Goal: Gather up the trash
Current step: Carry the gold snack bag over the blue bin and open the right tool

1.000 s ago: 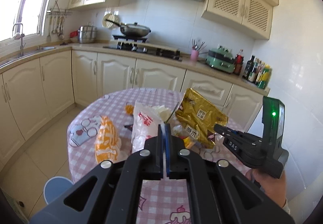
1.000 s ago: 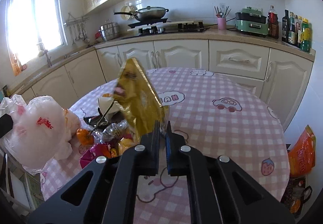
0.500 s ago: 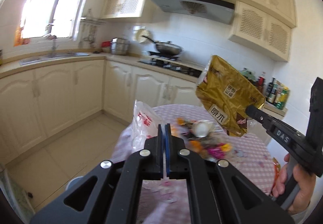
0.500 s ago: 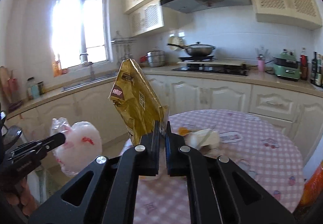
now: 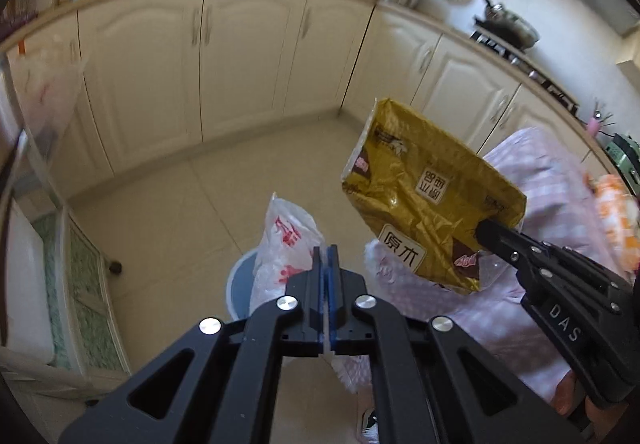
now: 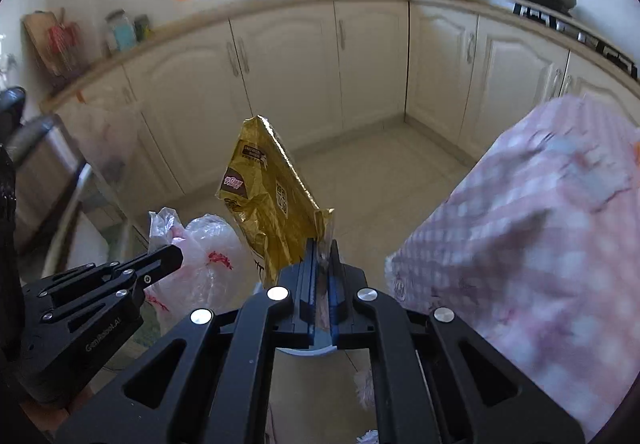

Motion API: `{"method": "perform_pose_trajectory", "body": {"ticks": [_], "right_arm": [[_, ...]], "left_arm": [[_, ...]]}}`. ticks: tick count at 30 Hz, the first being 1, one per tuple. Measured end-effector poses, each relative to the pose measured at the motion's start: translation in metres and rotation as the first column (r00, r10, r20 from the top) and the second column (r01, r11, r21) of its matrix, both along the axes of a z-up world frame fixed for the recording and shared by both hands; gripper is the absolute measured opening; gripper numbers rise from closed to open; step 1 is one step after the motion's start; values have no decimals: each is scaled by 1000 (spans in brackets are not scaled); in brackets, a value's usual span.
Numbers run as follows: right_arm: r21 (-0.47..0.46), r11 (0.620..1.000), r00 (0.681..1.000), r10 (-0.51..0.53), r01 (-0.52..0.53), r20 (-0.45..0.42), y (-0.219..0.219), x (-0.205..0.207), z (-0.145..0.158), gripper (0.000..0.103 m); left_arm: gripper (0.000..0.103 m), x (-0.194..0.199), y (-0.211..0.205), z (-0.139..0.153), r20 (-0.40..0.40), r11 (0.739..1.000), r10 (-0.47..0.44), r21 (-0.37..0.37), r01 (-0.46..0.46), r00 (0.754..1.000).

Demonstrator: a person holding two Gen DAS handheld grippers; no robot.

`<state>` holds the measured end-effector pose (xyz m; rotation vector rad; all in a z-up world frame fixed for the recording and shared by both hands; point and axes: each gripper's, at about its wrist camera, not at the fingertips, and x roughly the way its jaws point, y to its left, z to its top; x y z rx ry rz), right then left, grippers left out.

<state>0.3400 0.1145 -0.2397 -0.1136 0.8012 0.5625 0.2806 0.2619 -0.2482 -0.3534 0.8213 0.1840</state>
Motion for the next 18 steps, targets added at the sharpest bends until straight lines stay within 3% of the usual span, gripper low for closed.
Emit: {"method": "perform_pose_trajectory", "body": {"ticks": [3, 7, 10, 11, 14, 18], "right_arm": [[-40, 999, 999, -25, 23, -47, 15, 20, -36, 4], [-72, 996, 996, -59, 54, -72, 23, 29, -66, 4], [-87, 994, 993, -70, 62, -93, 24, 38, -82, 4], [-88, 994, 992, -69, 61, -101, 25, 39, -87, 4], [-96, 994, 990, -62, 50, -127, 34, 42, -98, 4], [-110, 993, 986, -51, 34, -159, 42, 51, -112, 4]], "left_arm": [[1, 30, 15, -33, -63, 1000, 6, -27, -8, 998], [5, 59, 30, -67, -89, 999, 14, -49, -18, 996], [40, 75, 34, -87, -123, 998, 28, -49, -34, 992], [46, 75, 33, -91, -120, 998, 40, -41, -45, 992], [52, 74, 41, -104, -127, 995, 67, -66, -76, 990], [52, 64, 56, -119, -150, 992, 93, -71, -105, 984]]}}
